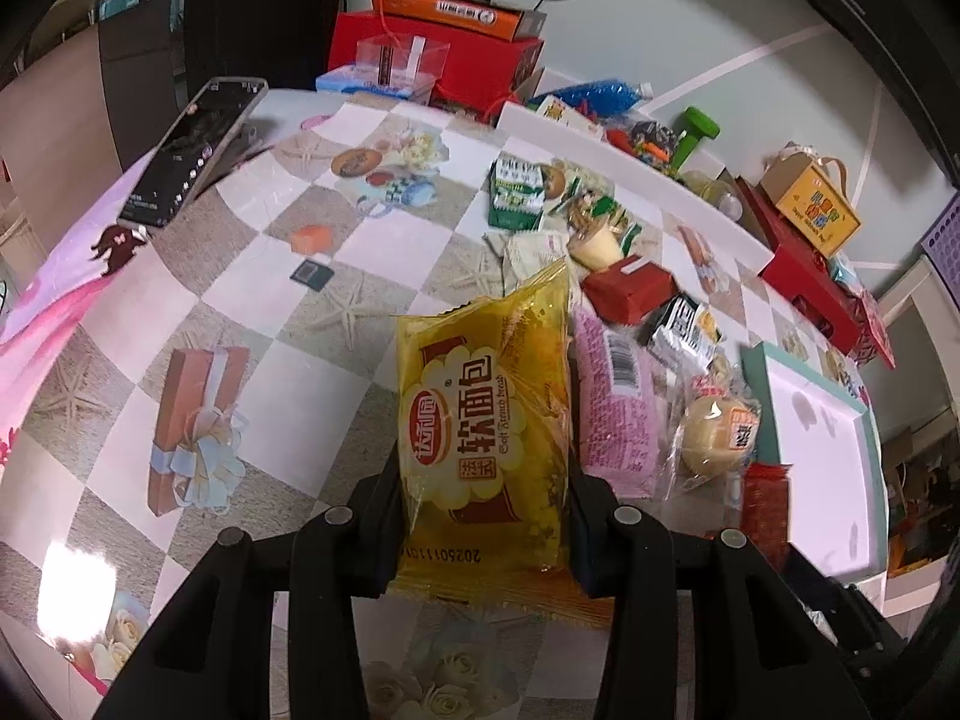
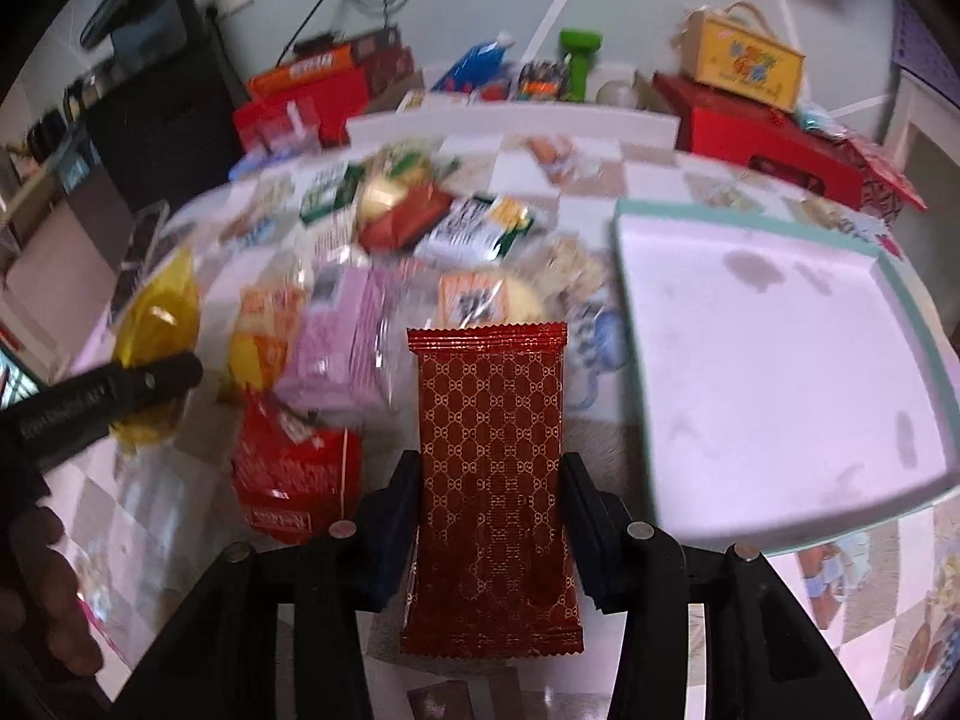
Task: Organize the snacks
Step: 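Lift the yellow bag with the left tool while the right tool lifts the red packet, then carry both packets over the white tray and open both tools to drop them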
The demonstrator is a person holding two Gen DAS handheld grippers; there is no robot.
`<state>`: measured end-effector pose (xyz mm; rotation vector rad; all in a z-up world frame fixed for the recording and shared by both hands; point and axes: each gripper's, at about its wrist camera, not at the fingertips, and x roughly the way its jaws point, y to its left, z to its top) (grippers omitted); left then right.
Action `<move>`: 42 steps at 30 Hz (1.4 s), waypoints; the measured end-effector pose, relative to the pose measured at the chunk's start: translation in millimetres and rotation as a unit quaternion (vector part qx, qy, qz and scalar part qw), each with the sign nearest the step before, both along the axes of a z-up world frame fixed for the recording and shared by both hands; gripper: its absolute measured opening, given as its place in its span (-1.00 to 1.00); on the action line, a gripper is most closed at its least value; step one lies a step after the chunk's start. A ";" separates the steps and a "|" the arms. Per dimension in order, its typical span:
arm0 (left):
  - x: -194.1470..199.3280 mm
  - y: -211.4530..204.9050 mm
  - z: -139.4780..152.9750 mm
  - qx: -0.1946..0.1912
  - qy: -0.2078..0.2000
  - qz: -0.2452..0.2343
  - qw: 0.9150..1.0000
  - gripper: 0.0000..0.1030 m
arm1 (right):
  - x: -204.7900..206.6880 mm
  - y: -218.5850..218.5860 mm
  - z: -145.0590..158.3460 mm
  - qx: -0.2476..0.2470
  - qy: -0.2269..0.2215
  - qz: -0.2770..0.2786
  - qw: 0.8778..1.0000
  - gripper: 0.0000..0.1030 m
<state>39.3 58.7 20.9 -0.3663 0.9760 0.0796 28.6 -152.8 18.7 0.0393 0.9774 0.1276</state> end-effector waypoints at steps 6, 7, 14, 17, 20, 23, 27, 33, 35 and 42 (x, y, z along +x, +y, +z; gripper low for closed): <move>0.4 -3.5 23.6 0.005 -0.032 -0.004 0.999 -0.13 | 3.4 -16.5 27.1 0.015 -0.020 -0.030 0.999 -0.06; 2.4 -6.2 27.7 0.008 -0.035 -0.008 0.999 -0.13 | 4.7 -19.5 30.2 0.017 -0.023 -0.036 0.999 -0.06; 24.8 -55.6 54.7 0.014 -0.055 -0.077 0.995 -0.13 | 20.2 -62.9 62.7 0.011 -0.048 -0.103 0.993 -0.06; 36.9 -92.6 62.3 0.015 -0.064 -0.128 0.990 -0.13 | 23.7 -88.7 68.1 0.009 -0.048 -0.143 0.989 -0.06; 44.2 -131.5 64.0 0.013 -0.070 -0.175 0.982 -0.13 | 21.5 -123.9 65.8 0.007 -0.046 -0.192 0.980 -0.06; 48.9 -169.6 59.1 0.007 -0.070 -0.222 0.972 -0.13 | 19.0 -152.0 58.5 0.005 -0.045 -0.228 0.973 -0.06; 49.0 -218.5 48.7 0.011 -0.069 -0.277 0.958 -0.13 | 11.3 -196.7 47.6 0.004 -0.049 -0.284 0.957 -0.06; 47.9 -272.4 20.2 0.017 -0.053 -0.331 0.942 -0.13 | 1.5 -242.8 30.6 0.008 -0.054 -0.348 0.936 -0.06; 47.8 -284.4 7.9 0.023 -0.047 -0.340 0.939 -0.13 | -1.1 -251.8 25.2 0.017 -0.058 -0.359 0.931 -0.06; 52.1 -300.5 -17.3 0.039 -0.027 -0.349 0.936 -0.13 | 3.1 -252.6 16.7 0.026 -0.071 -0.352 0.933 -0.06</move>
